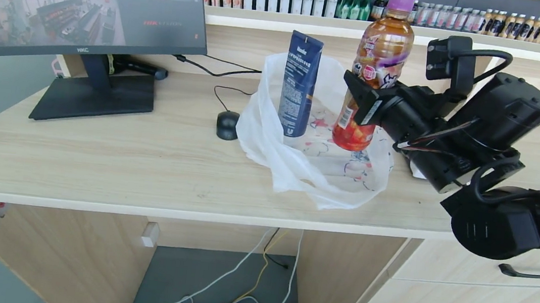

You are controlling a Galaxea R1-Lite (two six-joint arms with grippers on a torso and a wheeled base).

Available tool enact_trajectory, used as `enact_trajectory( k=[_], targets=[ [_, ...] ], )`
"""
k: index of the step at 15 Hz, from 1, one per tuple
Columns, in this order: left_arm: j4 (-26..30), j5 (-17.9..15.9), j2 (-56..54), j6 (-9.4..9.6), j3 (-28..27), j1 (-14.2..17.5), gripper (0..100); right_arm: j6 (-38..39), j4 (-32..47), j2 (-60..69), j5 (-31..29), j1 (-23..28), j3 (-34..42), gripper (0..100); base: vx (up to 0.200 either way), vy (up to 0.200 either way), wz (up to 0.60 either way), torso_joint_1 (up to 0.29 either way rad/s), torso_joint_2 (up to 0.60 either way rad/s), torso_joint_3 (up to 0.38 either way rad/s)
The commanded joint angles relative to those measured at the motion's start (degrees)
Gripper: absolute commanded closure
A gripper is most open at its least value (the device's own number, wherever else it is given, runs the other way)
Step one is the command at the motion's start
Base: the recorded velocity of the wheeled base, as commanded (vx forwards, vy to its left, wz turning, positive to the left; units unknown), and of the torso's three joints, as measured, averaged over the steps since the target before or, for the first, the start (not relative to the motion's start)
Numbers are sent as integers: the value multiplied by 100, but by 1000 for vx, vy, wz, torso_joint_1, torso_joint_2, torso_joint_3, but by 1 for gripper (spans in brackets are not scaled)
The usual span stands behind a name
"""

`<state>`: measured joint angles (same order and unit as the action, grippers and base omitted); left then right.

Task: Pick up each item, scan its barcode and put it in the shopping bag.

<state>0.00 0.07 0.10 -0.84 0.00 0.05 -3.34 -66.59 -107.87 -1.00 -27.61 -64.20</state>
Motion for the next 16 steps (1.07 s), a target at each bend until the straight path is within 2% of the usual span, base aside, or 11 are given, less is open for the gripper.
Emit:
enact_trajectory(
  k=[1, 5, 14, 16],
  targets=[
    [0, 1, -1, -4, 0, 4, 0, -18, -4, -296, 12, 133, -190, 100, 0, 0, 0, 0, 0, 0],
    [0, 1, -1, -4, 0, 4, 0, -9, -12, -542, 144, 309, -286, 100, 0, 0, 0, 0, 0, 0],
    [0, 1, -1, 5, 0, 4, 0, -114, -39, -788, 188, 291, -260, 100, 0, 0, 0, 0, 0, 0],
    [0, 1, -1, 5, 0, -5, 0, -334, -109, -753, 197, 291, -111, 100, 0, 0, 0, 0, 0, 0]
  ],
)
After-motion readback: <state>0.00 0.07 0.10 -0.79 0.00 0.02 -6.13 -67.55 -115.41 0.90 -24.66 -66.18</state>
